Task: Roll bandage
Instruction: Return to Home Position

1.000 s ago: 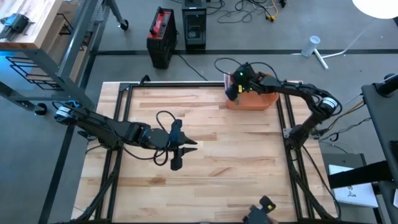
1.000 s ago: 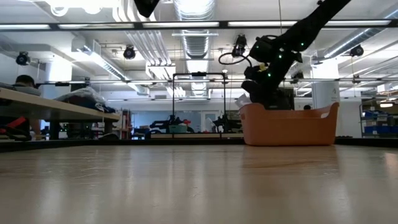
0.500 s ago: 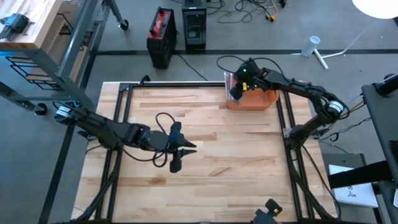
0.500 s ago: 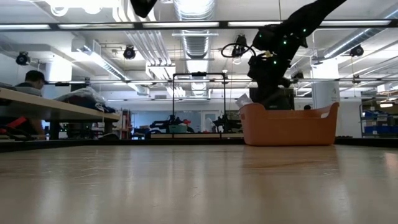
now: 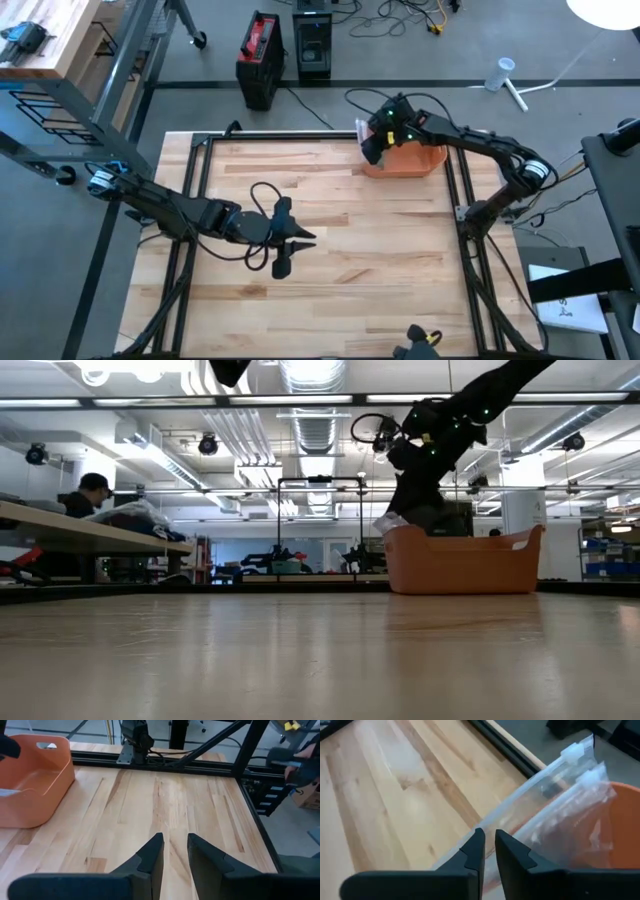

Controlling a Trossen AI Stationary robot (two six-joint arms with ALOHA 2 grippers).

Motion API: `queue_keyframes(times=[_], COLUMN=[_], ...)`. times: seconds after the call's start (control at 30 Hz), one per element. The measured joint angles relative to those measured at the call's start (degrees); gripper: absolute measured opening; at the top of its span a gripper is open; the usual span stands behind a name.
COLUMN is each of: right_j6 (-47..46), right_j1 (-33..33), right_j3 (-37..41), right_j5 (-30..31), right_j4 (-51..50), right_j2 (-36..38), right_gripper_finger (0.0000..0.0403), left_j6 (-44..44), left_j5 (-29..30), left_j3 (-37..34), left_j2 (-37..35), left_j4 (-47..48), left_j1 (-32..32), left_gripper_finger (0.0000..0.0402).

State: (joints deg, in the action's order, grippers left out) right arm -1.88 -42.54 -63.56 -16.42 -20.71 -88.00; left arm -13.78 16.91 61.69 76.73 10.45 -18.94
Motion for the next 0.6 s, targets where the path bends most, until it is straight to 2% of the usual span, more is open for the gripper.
queue_keyframes(times=[0.2, 0.43, 0.5, 0.6], right_j6=[2.47, 1.33, -0.57, -1.53], right_j1=[-0.23, 2.96, 4.37, 5.2], right_j3=[-1.02, 2.32, 4.08, 6.94], right_j5=[-0.1, -0.62, 2.86, 11.7], right_j4=[-5.2, -4.41, -1.36, 1.43], right_j2=[4.61, 15.58, 17.66, 18.3], right_gripper_finger=[0.0023, 0.0002, 0.0002, 0.0001], left_j6=[-0.06, 6.15, 7.4, 7.53], left_j5=[0.0, -2.97, -2.99, -2.99], left_j3=[0.0, 0.44, 0.48, 0.5], left_j2=[0.0, -1.15, -1.81, -2.22], left_j4=[-0.33, -5.29, -6.58, -8.05], left_j1=[-0.43, -2.63, -3.21, -3.54], left_gripper_finger=[0.0083, 0.0079, 0.0078, 0.008])
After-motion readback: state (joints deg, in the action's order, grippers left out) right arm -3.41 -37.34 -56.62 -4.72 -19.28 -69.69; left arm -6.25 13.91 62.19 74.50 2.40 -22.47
